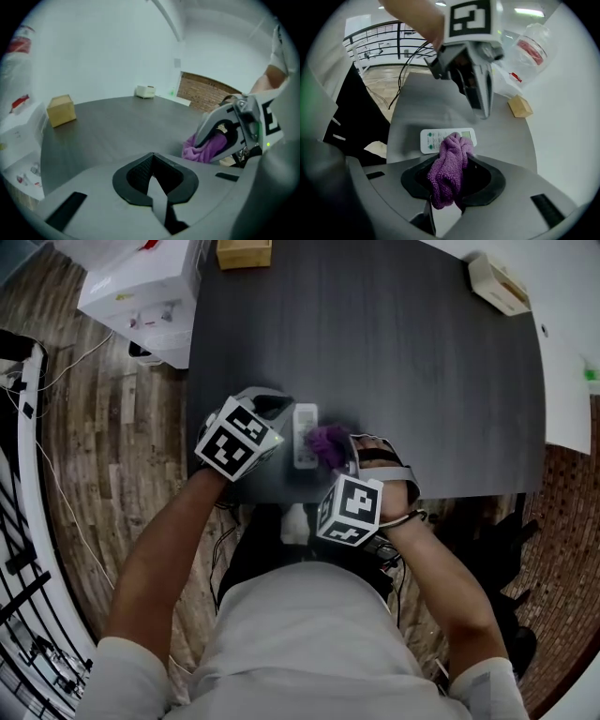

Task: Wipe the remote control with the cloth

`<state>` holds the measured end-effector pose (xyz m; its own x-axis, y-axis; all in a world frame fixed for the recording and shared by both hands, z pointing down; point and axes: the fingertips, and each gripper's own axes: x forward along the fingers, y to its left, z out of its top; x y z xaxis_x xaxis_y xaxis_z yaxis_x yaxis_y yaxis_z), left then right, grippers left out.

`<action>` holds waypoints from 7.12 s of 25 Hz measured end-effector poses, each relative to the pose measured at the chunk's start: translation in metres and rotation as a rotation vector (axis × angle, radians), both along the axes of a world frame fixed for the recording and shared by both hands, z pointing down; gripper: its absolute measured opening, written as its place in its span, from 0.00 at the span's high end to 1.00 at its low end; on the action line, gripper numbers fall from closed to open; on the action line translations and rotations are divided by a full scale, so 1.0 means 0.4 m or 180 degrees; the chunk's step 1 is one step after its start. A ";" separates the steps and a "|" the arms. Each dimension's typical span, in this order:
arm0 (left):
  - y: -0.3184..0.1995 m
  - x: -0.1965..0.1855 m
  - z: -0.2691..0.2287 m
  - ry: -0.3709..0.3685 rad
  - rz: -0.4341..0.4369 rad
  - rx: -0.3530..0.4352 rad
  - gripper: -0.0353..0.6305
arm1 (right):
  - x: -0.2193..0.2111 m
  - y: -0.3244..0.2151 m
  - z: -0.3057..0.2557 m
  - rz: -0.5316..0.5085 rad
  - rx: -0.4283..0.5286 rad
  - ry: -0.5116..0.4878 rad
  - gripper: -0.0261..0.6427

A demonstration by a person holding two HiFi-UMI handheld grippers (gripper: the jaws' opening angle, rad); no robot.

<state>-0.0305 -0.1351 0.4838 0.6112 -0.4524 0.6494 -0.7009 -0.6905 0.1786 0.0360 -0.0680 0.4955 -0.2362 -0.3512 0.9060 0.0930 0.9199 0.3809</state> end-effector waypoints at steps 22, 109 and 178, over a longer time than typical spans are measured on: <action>0.015 0.134 0.101 0.0313 0.0659 -0.1266 0.94 | -0.107 0.022 0.012 -0.0452 0.0523 -0.0019 0.77; 0.211 0.013 -0.239 0.4610 -0.0281 -0.1856 0.82 | -0.065 -0.066 -0.378 0.0960 -0.0197 -0.2461 0.77; 0.237 0.013 -0.170 0.1240 0.0233 0.0077 0.83 | 0.012 0.078 -0.154 0.1393 -0.0391 -0.1443 0.77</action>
<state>-0.0252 -0.0405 0.4158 0.8409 -0.4110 0.3521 -0.5327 -0.7434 0.4046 0.0410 -0.0367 0.4337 -0.4635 -0.4018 0.7897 -0.4465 0.8758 0.1835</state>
